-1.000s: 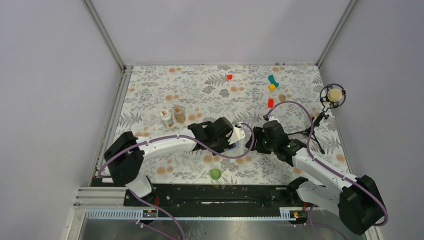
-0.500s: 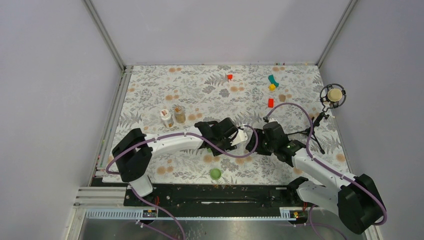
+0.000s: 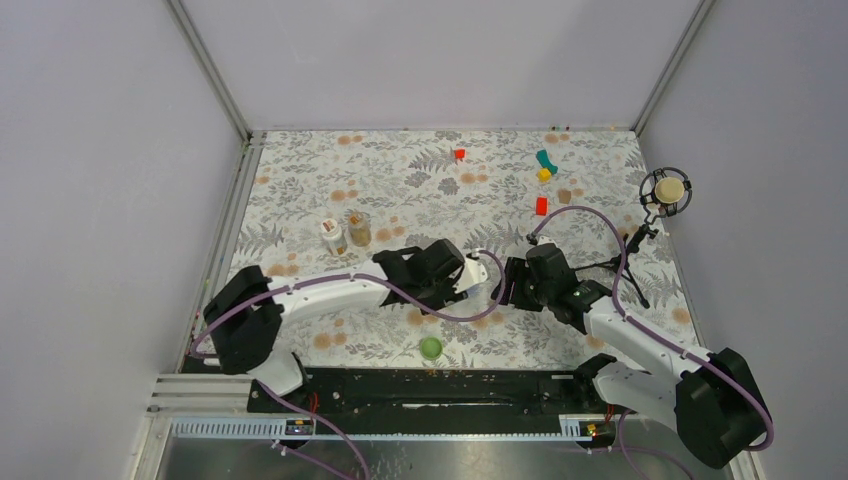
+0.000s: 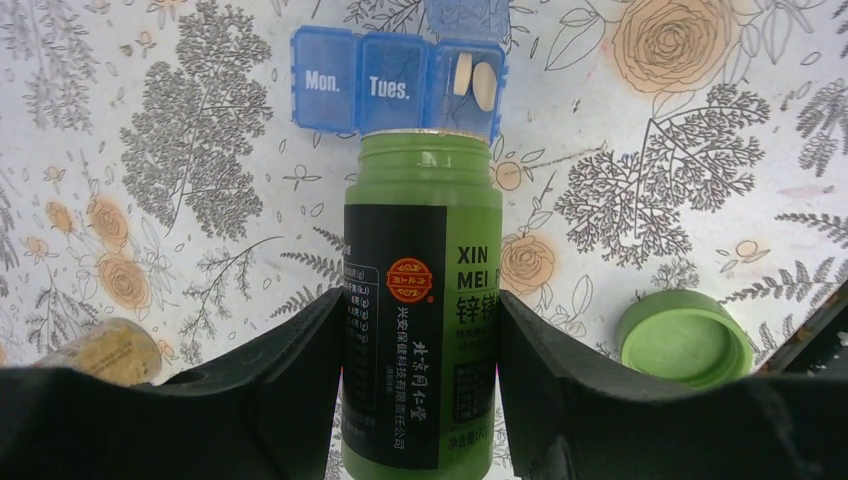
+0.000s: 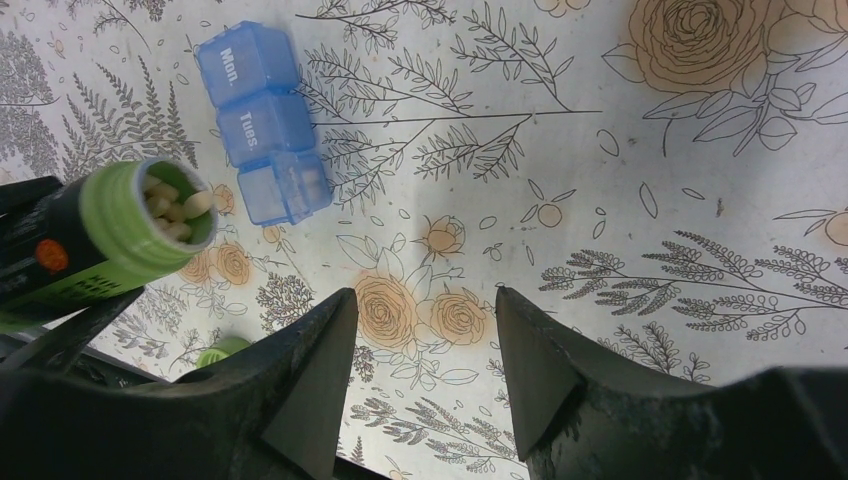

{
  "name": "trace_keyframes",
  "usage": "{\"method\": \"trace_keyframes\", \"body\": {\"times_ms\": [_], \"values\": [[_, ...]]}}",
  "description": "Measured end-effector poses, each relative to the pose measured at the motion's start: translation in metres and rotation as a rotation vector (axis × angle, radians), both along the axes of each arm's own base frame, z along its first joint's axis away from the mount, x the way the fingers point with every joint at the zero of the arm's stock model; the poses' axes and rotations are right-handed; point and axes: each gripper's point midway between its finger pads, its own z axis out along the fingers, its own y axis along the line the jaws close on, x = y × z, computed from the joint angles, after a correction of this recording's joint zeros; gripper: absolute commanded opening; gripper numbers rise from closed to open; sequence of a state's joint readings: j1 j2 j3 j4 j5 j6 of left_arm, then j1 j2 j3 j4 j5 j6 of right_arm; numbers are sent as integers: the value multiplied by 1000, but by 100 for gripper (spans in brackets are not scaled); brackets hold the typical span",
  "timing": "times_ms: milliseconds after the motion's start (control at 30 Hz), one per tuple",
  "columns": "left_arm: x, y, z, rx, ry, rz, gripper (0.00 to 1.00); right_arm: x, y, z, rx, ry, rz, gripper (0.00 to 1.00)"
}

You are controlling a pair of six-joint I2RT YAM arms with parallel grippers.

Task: Sort the pills into containers
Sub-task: Pour the pill into the pill container, then adjust the lid of the pill bottle at the center of the board.

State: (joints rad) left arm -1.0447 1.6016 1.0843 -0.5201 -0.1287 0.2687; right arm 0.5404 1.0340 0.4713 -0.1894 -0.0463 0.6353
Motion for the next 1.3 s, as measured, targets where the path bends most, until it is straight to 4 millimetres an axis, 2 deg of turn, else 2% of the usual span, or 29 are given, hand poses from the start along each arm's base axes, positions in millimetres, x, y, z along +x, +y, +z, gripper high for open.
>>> {"method": "trace_keyframes", "body": {"times_ms": [200, 400, 567, 700, 833, 967, 1100, 1300], "values": [[-3, 7, 27, -124, -56, 27, 0, 0, 1, 2, 10, 1, -7, 61], [4, 12, 69, -315, -147, 76, 0, 0, 7, 9, 54, -10, 2, 63], [17, 17, 118, -557, -252, 141, 0, -1, 11, 15, 86, -20, 17, 63], [27, 26, 172, -805, -370, 193, 0, -3, 14, 16, 101, -13, 32, 64], [24, 38, 230, -1103, -498, 217, 0, -6, 21, 16, 124, -1, 61, 69], [30, 47, 268, -1318, -560, 250, 0, -14, 29, 10, 117, 26, 127, 73], [45, 52, 277, -1420, -557, 291, 0, -33, 46, 10, 116, 27, 252, 73], [49, 54, 259, -1506, -494, 293, 0, -65, 72, 4, 98, 39, 439, 70]]}}
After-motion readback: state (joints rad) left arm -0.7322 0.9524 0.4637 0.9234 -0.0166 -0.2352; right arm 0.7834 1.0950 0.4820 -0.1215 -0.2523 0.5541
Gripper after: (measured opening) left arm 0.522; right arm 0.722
